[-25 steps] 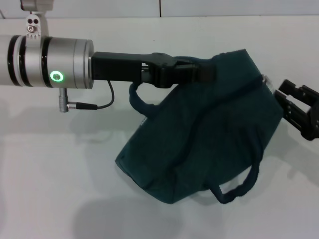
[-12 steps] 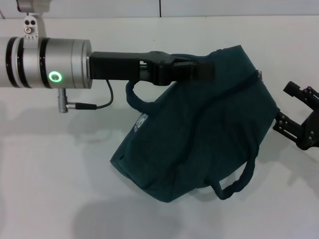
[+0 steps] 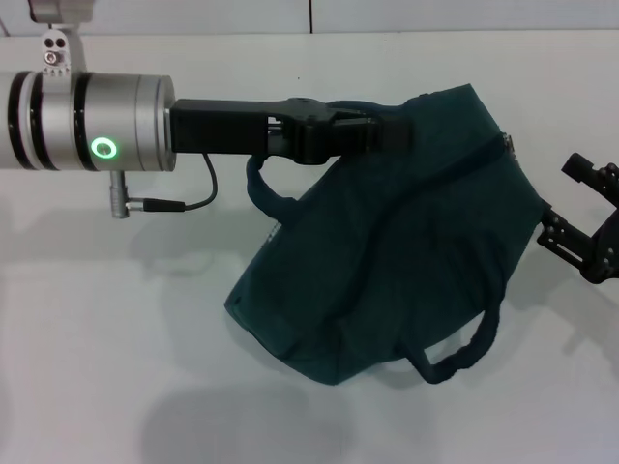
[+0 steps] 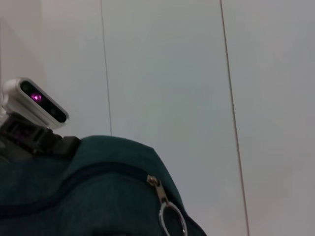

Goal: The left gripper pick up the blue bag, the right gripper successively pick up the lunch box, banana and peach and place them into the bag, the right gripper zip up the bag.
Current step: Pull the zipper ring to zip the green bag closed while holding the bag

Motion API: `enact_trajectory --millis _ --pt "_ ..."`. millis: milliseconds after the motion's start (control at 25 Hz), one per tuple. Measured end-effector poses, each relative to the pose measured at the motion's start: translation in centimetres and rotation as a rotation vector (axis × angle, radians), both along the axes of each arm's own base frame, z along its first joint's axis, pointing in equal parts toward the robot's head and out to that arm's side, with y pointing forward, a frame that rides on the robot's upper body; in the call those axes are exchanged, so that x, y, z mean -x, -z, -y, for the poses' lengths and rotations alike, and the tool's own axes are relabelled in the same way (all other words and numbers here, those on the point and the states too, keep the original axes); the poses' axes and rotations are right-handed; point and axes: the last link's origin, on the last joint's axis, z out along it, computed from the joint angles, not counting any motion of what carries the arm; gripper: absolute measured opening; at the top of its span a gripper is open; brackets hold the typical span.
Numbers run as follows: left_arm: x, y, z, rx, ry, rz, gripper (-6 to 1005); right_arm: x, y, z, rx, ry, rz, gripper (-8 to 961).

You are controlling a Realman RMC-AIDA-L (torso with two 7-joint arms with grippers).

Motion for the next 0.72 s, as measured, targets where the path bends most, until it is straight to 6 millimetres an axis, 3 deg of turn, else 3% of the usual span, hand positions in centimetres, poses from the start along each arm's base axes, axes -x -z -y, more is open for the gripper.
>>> enact_trajectory --millis 320,720 --pt "-0.2 0.0 -0.1 -0.001 0.005 0.000 54 0.0 -0.4 -0.5 -0.037 -0.003 0.019 726" --pt "-0.3 0.2 -0.2 -0.003 0.002 0.002 54 1.1 0.7 -1.0 -0.017 -0.069 0.066 725"
